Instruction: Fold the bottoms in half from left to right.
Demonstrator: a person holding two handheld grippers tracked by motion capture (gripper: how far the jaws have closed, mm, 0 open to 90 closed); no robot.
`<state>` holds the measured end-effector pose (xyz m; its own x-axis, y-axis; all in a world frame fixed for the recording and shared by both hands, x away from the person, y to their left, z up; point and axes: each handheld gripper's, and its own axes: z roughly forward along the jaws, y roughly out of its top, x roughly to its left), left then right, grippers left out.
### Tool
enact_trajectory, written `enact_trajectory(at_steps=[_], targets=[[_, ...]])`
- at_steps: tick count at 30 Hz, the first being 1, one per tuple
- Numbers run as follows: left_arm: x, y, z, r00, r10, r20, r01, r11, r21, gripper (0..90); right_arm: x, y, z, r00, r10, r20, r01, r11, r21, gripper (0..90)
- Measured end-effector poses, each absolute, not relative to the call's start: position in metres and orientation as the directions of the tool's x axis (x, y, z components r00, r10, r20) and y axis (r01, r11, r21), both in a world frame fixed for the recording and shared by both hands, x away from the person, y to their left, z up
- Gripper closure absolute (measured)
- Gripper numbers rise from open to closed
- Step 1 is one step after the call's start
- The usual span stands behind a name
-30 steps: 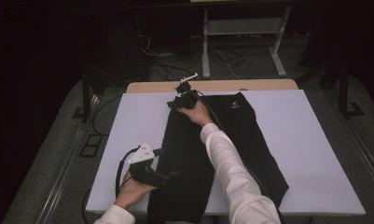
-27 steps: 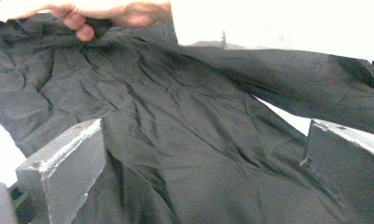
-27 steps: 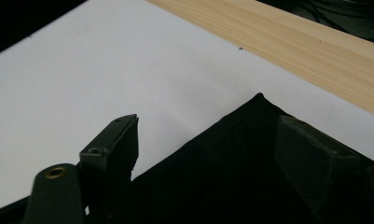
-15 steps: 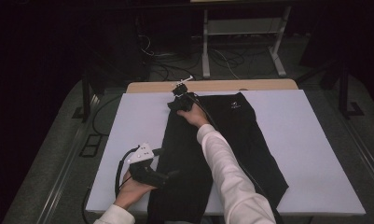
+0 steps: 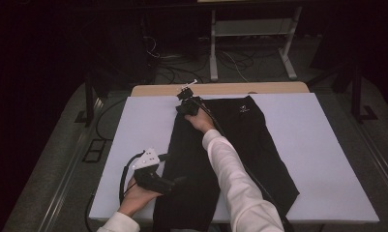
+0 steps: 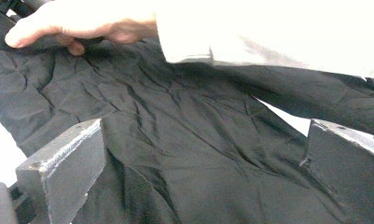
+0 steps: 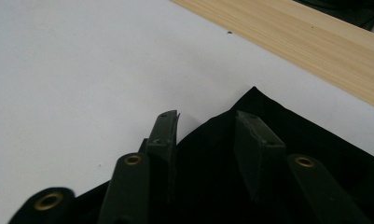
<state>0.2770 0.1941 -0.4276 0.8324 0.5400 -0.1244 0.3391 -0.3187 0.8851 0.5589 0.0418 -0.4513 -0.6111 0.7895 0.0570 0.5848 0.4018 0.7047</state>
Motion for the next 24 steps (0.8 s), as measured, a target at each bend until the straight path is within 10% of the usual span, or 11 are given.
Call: enact_trajectory(at_steps=[9, 24], targets=[[0.277, 0.195, -0.427, 0.832, 0.540, -0.126, 0.339, -0.315, 0.886, 0.0, 0.557, 0.040, -0.450, -0.579, 0.811, 0.084, 0.619, 0.370, 0.693, 83.1], [0.274, 0.199, -0.428, 0.793, 0.581, -0.184, 0.411, -0.288, 0.865, 0.0, 0.549, 0.026, -0.428, -0.575, 0.810, 0.118, 0.600, 0.319, 0.734, 86.7]])
